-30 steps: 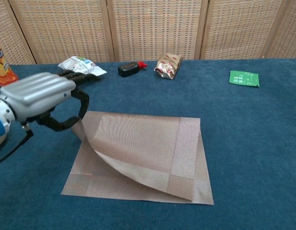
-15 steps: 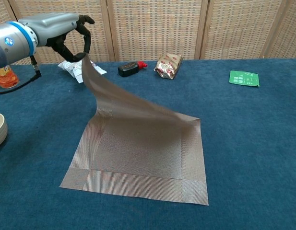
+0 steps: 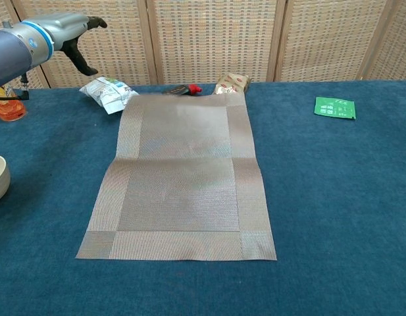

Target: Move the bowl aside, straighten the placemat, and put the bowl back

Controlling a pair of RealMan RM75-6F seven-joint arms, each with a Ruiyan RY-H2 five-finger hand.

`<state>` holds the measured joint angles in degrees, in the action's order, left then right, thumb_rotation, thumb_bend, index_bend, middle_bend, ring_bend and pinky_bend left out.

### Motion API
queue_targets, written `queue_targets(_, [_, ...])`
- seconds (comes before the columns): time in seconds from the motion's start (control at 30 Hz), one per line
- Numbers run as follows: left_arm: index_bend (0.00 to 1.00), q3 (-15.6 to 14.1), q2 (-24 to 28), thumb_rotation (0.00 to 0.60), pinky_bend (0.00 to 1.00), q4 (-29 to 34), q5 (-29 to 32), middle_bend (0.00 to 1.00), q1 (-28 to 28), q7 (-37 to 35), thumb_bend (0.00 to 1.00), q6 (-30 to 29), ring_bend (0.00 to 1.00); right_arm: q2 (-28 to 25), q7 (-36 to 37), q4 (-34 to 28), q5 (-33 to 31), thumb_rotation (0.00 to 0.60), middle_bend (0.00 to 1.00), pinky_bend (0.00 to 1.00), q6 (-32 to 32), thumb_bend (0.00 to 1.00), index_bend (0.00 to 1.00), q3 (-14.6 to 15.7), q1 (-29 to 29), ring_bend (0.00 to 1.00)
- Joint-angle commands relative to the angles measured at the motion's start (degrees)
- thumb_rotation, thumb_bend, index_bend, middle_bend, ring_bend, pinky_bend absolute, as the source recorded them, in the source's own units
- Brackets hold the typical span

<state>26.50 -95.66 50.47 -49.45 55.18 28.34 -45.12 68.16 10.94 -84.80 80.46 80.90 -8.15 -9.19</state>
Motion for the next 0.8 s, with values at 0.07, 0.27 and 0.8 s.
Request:
queue_targets(0.07, [0.01,-2.17,0.85,0.6,0.0,1.11,-3.04,0.0,-2.19,-5.14,0.3,-1.43,0.0,0.31,-0.36,0.15,0.19,0.6,0.0,0.0,-0.37,0.05,0.0,0.19,-0.22,0.0])
queue_targets(0.27, [0.01,-7.34,7.3,0.6,0.0,10.9,-12.12,0.0,-9.31,-12.26,0.3,-8.86,0.0,1.0,-1.04,0.7,1.39,0.6,0.0,0.0,-0.96,0.05,0.0,0.88,-0.71,0.0])
queue_targets(0.8, [0.02,-22.88,24.62,0.6,0.0,36.74,-25.87,0.0,-32.52,-13.95,0.3,-33.53,0.0,1.67,-4.48,-0.74,10.4,0.6,0.0,0.0,-0.34,0.0,0.0,5.66,-1.6,0.0])
